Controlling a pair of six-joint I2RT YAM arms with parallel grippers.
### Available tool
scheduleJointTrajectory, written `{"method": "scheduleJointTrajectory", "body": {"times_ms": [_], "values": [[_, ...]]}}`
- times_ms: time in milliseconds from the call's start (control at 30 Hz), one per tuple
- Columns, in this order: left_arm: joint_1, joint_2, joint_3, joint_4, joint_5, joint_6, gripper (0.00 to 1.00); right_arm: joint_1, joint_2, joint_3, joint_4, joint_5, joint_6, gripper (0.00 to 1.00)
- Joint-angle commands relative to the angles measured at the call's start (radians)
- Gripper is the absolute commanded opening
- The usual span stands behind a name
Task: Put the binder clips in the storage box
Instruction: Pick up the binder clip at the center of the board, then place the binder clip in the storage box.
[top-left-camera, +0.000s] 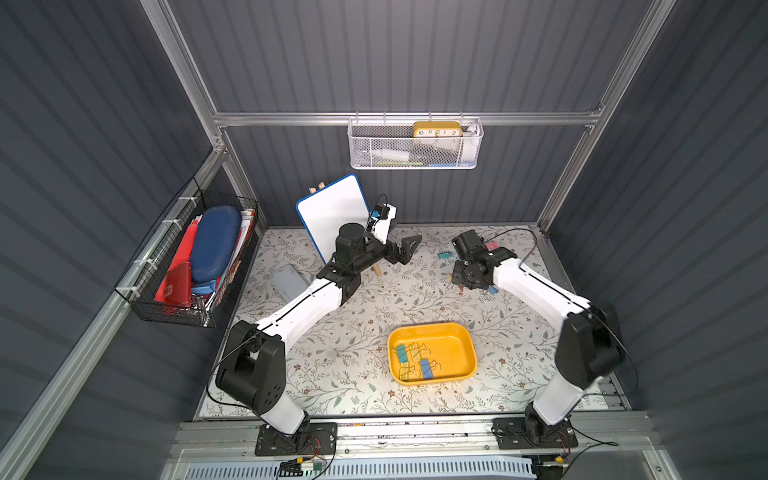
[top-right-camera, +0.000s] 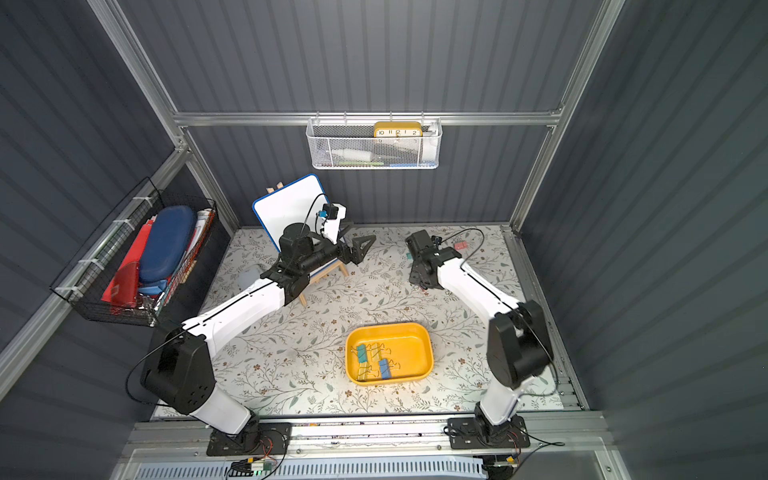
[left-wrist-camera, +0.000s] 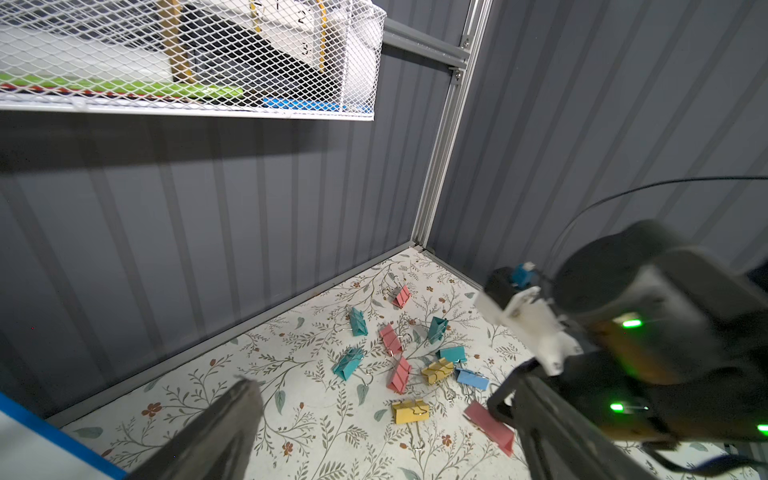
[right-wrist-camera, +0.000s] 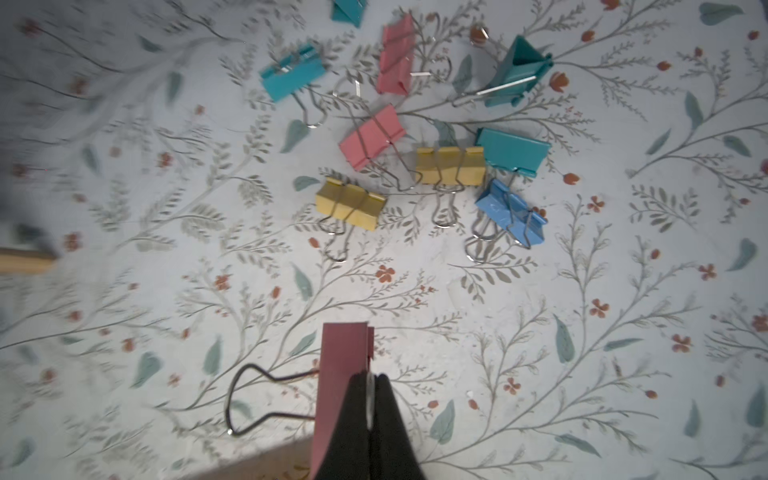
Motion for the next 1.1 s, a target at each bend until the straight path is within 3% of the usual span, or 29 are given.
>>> {"method": "scheduleJointTrajectory", "body": {"times_ms": [0,67,167,333,700,900,1067], "values": [[0.001,-0.015,0.013,0.013,0.019,0.0,0.99,0.02,-0.206,-0.171,0.149,-0.245,0.026,0.0],[0.002,-0.015,0.012,0.014,0.022,0.0,0.99,0.048,-0.355,-0.331,0.296,-0.33,0.071,0.0],[0.001,-0.01,0.011,0.019,0.028,0.0,0.99,0.114,-0.528,-0.507,0.396,-0.344,0.152,0.0],[0.001,0.01,0.013,0.019,0.032,-0.004,0.99,0.243,-0.629,-0.702,0.5,-0.296,0.259,0.0],[0.001,0.027,0.013,0.017,0.024,0.003,0.99,0.327,-0.305,-0.741,0.65,-0.241,0.406,0.0],[0.001,0.02,0.011,0.017,0.018,0.007,0.99,0.384,-0.219,-0.757,0.708,-0.186,0.442,0.0],[0.001,0.017,0.012,0.019,0.02,0.007,0.99,0.413,-0.211,-0.8,0.742,-0.168,0.488,0.15]]}}
